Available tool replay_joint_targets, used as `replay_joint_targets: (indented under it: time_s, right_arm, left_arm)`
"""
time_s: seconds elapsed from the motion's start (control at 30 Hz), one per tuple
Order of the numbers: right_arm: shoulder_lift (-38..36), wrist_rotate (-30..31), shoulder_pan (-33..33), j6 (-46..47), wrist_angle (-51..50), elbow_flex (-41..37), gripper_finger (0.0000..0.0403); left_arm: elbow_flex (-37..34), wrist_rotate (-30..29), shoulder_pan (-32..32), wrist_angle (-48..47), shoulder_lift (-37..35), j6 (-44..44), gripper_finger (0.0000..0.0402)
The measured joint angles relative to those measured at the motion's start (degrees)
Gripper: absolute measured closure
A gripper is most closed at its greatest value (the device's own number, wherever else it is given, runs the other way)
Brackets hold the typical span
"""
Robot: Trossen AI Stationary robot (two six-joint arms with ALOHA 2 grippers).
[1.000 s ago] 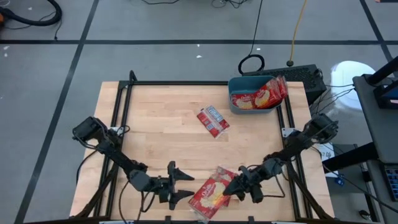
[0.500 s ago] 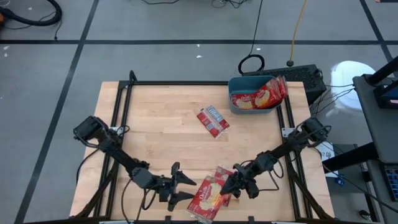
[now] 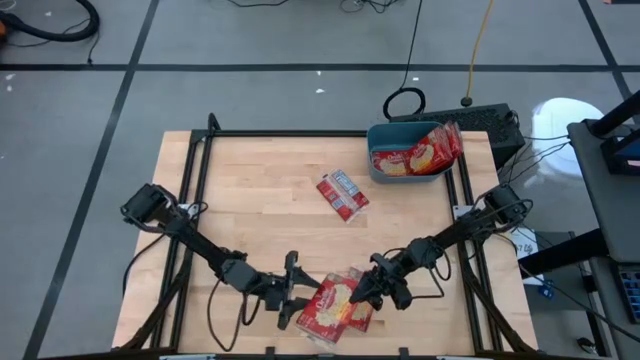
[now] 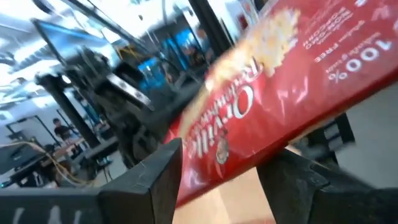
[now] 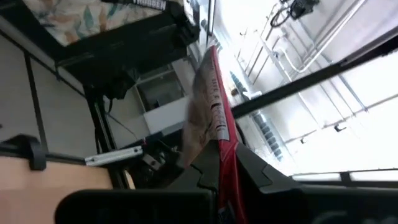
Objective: Sort popcorn bags into baskets
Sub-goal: Put the popcorn bag into the blue bin
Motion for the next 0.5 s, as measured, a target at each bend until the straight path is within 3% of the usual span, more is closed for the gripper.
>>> replay_joint_targets:
  time_s: [0.3,0.4,0.5]
  right_arm:
    - [0.0,1.2,-1.1,3.1,0.2,0.0,0.0397]
    - [0.1,1.2,-1.7,4.8,0.2,0.0,0.0397]
    - [0.1,1.6,-1.8,5.3,0.2,0.0,0.0397]
  left_arm:
    - [0.0,4.2,2.0,4.4,0.0,3.1,0.0175]
    - [0.0,5.3,2.6,4.7,0.0,4.0,0.0209]
    - [0.0,5.8,3.2,4.7,0.0,3.6,0.0275]
